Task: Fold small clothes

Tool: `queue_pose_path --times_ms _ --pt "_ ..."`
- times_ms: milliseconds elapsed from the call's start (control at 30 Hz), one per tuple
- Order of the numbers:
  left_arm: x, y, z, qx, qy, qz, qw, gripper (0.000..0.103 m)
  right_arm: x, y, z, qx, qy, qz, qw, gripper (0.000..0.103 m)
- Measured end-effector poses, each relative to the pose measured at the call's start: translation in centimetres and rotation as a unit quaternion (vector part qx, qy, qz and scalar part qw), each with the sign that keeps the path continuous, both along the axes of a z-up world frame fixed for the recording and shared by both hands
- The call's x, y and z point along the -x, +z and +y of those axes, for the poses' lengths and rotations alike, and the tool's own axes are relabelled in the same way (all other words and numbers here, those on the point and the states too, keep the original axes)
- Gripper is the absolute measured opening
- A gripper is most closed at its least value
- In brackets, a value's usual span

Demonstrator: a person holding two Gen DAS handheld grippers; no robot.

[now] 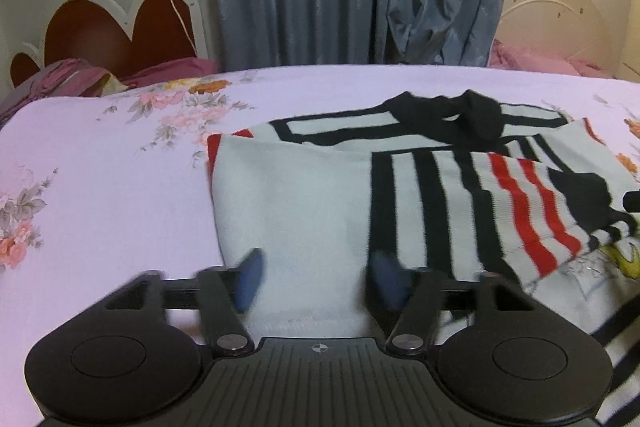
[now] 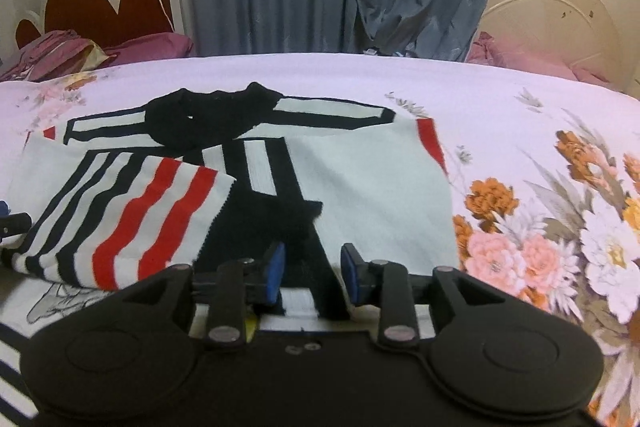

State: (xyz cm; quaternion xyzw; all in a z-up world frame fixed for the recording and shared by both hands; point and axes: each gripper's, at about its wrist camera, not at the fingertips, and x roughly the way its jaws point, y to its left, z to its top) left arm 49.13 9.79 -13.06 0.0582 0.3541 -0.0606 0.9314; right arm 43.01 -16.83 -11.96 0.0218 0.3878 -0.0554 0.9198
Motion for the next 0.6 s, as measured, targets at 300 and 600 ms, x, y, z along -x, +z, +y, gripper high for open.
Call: queue_pose_path --times_ms 300,600 --pt "6.6 0.5 1.8 0.026 0.011 0.017 0.9995 0.083 5.6 1.1 -3.0 -0.025 -0.012 0.007 1.000 0.045" --pt "16.8 -1.3 5.4 0.100 0.068 0.087 0.9888 0.061 14.4 -2.3 -8.5 -0.112 -0.006 0.053 0.992 0.038"
